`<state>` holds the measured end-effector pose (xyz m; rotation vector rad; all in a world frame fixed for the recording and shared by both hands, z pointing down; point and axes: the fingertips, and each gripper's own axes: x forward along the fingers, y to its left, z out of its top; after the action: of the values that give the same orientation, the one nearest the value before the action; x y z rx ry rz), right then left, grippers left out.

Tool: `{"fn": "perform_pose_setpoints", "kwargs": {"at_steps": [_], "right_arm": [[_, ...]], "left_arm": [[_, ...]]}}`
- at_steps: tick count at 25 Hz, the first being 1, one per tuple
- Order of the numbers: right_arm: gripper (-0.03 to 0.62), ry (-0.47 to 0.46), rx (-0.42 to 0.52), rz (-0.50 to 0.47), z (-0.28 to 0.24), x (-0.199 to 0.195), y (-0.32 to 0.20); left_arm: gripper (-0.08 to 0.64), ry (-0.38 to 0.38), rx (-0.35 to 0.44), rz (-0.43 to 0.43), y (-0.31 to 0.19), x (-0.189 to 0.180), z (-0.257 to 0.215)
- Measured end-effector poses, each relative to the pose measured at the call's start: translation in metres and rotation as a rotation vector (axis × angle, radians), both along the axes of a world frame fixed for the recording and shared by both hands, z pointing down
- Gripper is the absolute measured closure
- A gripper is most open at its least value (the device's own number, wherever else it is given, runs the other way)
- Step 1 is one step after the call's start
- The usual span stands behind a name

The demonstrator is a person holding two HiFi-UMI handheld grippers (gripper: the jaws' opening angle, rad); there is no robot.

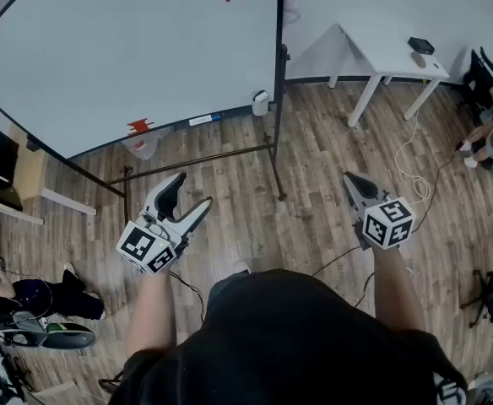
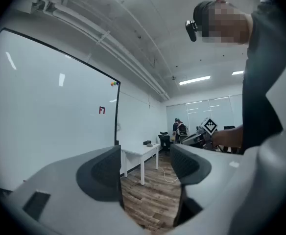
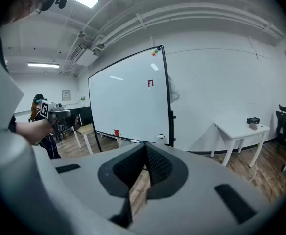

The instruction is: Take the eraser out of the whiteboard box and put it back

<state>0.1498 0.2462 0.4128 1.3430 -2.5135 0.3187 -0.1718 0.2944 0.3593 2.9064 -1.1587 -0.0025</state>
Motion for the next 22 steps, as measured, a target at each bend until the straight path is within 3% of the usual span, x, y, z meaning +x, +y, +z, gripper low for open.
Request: {"fn": "perform_pose_setpoints", "kwargs": {"at_steps": [7,22], "right_arm": [[0.598,0.001,-0.003,0.002,0.010,0.016,0.015],[0.598,-0.021,-0.024,0.023,0.015,0.033,-0.021]], "left_arm": [[0.236,-0.025,0.002,-0.002,0.011,0.020,0.008],[0.290,-0.087,-0.047,0.031,-0.037,0.076,0.031]]}}
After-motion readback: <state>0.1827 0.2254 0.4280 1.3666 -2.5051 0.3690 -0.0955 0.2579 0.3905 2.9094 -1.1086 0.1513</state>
